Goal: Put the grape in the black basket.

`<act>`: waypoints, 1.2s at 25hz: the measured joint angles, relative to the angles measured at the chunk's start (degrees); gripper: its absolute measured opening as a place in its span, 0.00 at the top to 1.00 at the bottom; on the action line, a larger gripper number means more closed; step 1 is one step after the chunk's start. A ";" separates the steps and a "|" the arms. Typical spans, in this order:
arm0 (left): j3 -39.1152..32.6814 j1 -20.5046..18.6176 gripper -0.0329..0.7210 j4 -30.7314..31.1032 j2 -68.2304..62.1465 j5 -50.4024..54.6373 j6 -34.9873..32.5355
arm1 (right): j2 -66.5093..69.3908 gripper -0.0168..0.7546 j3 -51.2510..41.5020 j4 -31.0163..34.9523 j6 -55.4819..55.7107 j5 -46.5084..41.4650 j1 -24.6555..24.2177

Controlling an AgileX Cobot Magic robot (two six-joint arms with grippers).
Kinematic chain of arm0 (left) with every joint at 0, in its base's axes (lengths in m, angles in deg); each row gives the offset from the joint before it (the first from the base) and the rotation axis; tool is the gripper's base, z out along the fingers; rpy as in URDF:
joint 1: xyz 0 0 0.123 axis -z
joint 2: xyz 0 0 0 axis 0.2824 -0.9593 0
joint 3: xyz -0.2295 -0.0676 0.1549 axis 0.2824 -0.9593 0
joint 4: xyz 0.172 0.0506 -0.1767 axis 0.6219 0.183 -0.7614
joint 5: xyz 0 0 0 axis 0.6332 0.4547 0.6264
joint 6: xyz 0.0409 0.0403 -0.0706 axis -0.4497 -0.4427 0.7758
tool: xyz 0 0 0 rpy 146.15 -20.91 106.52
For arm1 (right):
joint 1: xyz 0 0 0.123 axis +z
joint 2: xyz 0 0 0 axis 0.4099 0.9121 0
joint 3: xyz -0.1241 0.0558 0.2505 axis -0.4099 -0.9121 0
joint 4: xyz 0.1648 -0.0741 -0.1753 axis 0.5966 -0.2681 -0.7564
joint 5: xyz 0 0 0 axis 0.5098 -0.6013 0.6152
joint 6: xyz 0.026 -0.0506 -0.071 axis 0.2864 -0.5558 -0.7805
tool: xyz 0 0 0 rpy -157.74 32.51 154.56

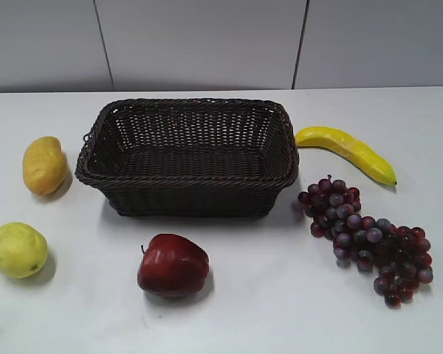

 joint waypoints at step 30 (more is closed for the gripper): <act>0.00 0.00 0.64 0.00 0.00 0.00 0.00 | 54.09 0.18 3.81 9.12 -7.43 33.86 0.34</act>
